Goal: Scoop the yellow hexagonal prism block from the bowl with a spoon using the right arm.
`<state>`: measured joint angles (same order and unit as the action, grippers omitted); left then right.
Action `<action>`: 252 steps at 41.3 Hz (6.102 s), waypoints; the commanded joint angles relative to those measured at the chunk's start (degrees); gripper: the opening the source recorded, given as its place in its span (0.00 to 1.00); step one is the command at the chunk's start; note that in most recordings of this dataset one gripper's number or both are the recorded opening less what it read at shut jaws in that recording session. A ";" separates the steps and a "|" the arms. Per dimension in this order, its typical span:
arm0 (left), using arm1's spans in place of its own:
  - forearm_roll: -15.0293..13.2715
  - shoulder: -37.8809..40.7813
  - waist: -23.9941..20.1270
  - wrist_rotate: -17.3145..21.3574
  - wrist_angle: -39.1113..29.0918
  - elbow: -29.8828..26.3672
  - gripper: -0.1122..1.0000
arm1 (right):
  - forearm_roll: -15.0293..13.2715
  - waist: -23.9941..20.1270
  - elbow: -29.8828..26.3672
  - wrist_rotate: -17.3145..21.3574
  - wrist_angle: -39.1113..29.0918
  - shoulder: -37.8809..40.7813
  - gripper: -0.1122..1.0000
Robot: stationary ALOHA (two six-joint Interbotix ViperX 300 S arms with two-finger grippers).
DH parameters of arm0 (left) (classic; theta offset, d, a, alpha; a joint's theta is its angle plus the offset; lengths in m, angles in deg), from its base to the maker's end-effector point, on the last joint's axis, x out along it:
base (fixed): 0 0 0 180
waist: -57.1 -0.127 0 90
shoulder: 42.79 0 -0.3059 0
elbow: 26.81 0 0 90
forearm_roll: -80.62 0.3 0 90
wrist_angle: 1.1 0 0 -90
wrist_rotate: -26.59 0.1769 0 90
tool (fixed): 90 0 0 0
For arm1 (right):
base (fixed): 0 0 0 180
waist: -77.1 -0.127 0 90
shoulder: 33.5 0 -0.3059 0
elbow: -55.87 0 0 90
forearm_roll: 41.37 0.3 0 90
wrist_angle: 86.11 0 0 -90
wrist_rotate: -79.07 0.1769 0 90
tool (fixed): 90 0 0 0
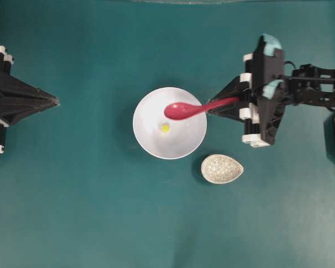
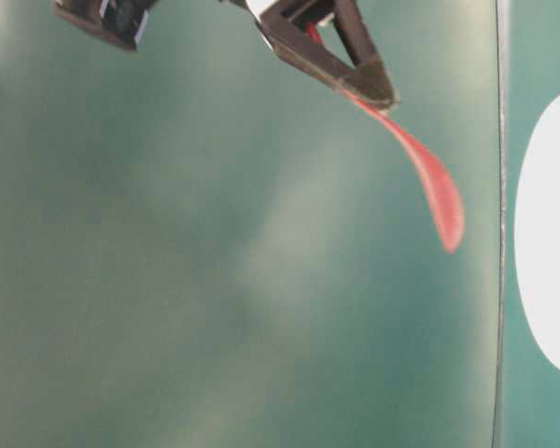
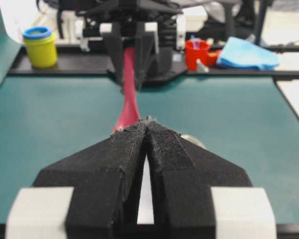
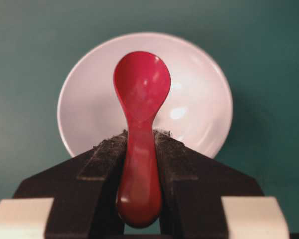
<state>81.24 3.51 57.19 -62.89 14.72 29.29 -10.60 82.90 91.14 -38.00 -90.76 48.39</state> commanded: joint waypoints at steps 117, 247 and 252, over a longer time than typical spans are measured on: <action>0.09 0.00 -0.09 0.00 0.53 -1.58 0.13 | -3.78 3.16 -12.22 0.00 -7.21 15.12 0.31; 0.09 -0.18 -0.09 -1.05 1.67 -1.76 0.13 | -7.65 -16.44 15.21 19.60 1.67 -2.81 0.45; 0.09 -0.18 -0.09 -1.05 1.67 -1.76 0.13 | -7.56 -16.52 15.21 19.60 1.32 -3.16 0.53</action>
<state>81.24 3.07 57.19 -63.85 15.95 29.20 -18.34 66.64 106.78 -18.40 -89.27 46.20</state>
